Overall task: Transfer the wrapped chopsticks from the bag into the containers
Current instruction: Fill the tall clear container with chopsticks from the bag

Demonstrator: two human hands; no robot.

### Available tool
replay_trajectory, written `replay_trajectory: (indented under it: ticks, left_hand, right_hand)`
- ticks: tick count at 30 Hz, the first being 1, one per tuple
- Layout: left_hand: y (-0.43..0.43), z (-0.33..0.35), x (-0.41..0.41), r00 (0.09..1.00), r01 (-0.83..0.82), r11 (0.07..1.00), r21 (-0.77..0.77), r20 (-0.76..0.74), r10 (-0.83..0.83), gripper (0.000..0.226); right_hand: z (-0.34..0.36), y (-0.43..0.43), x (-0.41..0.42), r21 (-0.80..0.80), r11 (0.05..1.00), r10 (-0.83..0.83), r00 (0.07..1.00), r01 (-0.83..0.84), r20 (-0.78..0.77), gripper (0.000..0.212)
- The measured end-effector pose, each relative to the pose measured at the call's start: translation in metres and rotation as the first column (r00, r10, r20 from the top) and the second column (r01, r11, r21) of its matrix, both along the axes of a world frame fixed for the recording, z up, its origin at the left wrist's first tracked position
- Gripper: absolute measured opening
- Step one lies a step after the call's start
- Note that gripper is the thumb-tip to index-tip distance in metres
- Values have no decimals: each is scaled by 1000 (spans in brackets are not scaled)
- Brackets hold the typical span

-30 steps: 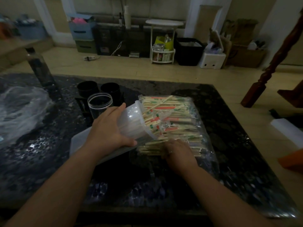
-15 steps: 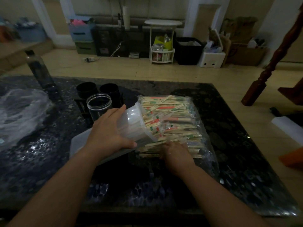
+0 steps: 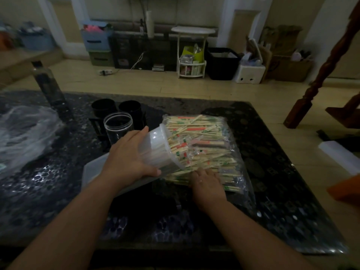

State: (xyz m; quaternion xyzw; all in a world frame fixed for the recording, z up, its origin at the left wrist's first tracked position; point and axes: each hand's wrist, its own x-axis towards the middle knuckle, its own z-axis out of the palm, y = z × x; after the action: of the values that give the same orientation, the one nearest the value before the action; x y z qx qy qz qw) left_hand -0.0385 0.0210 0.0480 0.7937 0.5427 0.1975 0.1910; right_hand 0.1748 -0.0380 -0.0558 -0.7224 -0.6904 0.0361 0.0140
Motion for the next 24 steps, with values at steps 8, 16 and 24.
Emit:
replay_trajectory:
  ticks: [8, 16, 24]
  left_hand:
    - [2, -2, -1, 1000, -3, 1000, 14, -1, 3, 138]
    - [1, -2, 0, 1000, -2, 1000, 9, -4, 2, 137]
    - [-2, 0, 2, 1000, 12, 1000, 18, -12, -12, 137]
  right_hand:
    - [-3, 5, 6, 49, 999, 25, 987, -17, -161, 36]
    - [0, 7, 8, -28, 999, 21, 993, -24, -116, 30]
    - [3, 8, 12, -120, 992, 11, 993, -26, -117, 27]
